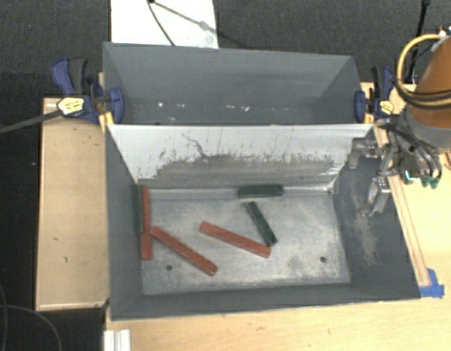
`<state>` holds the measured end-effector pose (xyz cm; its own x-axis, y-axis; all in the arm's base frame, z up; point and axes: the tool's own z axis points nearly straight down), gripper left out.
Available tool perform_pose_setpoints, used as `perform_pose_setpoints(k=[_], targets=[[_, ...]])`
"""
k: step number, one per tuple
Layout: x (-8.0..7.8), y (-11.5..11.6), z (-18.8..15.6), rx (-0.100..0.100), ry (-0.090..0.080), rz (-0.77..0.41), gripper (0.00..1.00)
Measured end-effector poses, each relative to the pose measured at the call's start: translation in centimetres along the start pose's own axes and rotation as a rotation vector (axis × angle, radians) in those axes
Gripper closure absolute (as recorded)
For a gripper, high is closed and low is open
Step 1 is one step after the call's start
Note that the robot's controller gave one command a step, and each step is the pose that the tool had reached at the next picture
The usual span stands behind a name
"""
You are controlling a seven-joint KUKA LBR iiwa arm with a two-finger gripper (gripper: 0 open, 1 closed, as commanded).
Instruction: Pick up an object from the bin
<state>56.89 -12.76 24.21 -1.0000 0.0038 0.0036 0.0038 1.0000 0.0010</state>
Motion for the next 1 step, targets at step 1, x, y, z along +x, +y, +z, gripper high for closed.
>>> perform_pose_setpoints(k=[1], targets=[[-1.73,3.14,10.60,-0.001,0.001,-0.026,0.00]])
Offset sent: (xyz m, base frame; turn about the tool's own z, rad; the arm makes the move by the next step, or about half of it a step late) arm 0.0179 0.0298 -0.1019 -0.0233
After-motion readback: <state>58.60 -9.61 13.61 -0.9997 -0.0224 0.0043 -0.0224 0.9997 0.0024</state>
